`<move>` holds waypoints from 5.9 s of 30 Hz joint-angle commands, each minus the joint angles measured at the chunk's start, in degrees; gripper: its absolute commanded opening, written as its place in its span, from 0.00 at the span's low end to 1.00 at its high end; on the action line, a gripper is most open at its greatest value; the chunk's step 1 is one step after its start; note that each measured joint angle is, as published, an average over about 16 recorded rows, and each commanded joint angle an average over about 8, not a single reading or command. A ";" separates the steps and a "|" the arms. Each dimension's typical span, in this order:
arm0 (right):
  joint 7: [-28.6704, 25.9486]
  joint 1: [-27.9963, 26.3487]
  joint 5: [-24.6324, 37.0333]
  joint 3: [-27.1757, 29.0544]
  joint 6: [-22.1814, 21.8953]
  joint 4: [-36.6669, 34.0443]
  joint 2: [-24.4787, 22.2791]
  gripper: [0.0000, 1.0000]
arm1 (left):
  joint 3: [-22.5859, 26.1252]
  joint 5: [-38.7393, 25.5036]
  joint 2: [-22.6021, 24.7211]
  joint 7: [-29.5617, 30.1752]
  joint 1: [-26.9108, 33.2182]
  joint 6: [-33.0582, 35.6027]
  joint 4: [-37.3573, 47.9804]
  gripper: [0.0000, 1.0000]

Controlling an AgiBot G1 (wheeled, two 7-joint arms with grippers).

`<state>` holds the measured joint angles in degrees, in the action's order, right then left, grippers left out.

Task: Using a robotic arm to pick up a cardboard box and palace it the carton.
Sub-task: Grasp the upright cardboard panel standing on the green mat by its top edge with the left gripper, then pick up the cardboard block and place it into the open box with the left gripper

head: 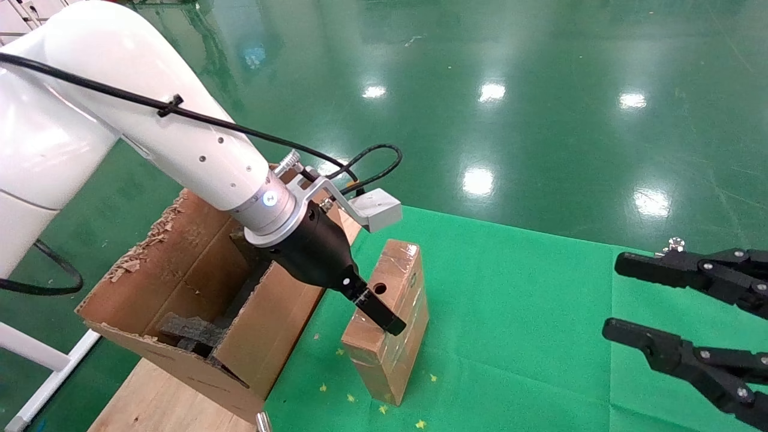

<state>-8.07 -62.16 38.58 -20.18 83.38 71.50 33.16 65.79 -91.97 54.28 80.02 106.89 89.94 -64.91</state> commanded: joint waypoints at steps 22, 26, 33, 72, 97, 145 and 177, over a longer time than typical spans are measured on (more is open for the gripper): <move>0.00 0.00 0.01 0.00 0.00 0.00 0.00 1.00 | -0.43 0.35 -0.34 -0.41 0.02 -0.30 -0.16 0.00; 0.00 0.00 0.01 0.00 0.00 0.00 0.00 1.00 | -1.36 1.73 -1.46 -1.86 0.99 -1.09 0.01 0.00; 0.00 0.00 0.01 -0.01 0.00 0.00 0.00 1.00 | -5.33 4.75 -5.26 -7.31 5.15 -3.33 2.95 0.00; 0.01 -0.01 0.00 -0.02 0.00 0.00 0.00 1.00 | -6.42 -10.33 -21.33 -46.83 24.76 -5.60 50.21 0.00; 0.01 -0.01 0.00 -0.02 -0.01 0.00 -0.01 1.00 | -6.94 -9.14 -17.73 -52.51 12.68 -21.68 64.42 0.00; 0.02 -0.01 -0.01 -0.04 -0.01 0.00 -0.01 1.00 | -12.44 -1.53 -11.06 -47.60 -8.47 -37.85 66.09 0.00; 0.02 0.01 -0.02 -0.04 -0.03 -0.02 -0.02 1.00 | -13.16 -0.52 -8.75 -45.63 -12.52 -41.66 65.65 1.00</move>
<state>-8.05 -62.15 38.56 -20.22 83.36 71.48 33.14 52.65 -92.52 45.47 34.35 94.50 48.38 0.69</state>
